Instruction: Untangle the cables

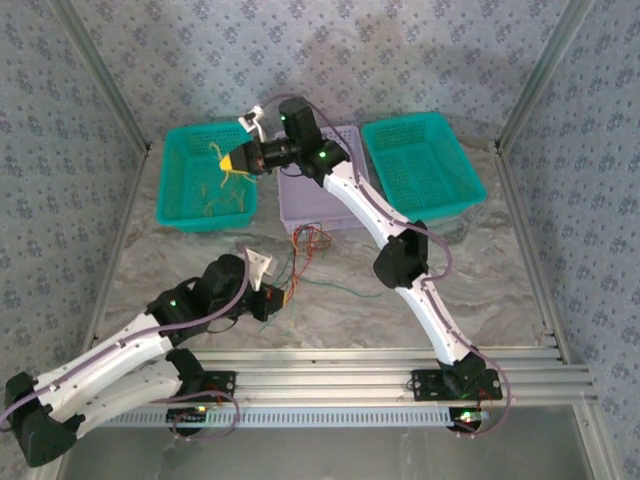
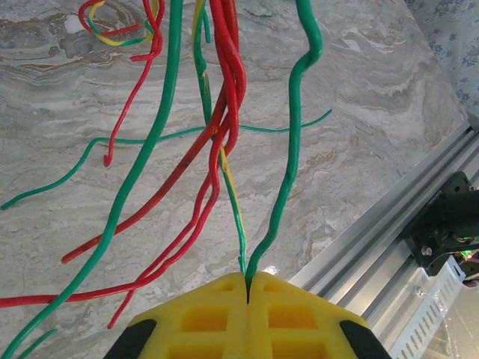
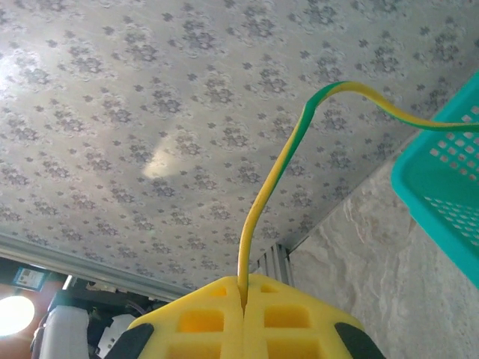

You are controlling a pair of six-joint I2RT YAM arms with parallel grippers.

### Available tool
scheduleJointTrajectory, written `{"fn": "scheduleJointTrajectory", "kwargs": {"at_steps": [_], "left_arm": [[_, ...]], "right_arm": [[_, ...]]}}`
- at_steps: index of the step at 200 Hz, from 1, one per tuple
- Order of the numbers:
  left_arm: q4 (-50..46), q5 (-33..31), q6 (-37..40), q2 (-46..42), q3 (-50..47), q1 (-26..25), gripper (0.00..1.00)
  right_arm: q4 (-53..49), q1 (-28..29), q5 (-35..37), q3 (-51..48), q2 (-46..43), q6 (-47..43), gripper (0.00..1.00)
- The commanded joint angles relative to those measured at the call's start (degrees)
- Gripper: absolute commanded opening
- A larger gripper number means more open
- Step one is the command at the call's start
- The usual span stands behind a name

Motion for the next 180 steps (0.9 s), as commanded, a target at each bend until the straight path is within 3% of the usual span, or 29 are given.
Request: {"fn": "scheduleJointTrajectory", "kwargs": {"at_steps": [1, 61, 180], "left_arm": [[0.6, -1.4, -0.5, -1.2, 0.1, -0.6, 0.0], [1.7, -1.7, -1.0, -2.4, -1.5, -1.2, 0.0], [4.3, -2.4, -2.0, -4.4, -4.6, -1.8, 0.0]], "right_arm": [[2.7, -0.4, -2.2, 0.9, 2.7, 1.5, 0.0], [3.4, 1.2, -4.7, 2.5, 10.2, 2.4, 0.0], [0.4, 3.2, -5.4, 2.1, 12.6, 2.9, 0.0]]}}
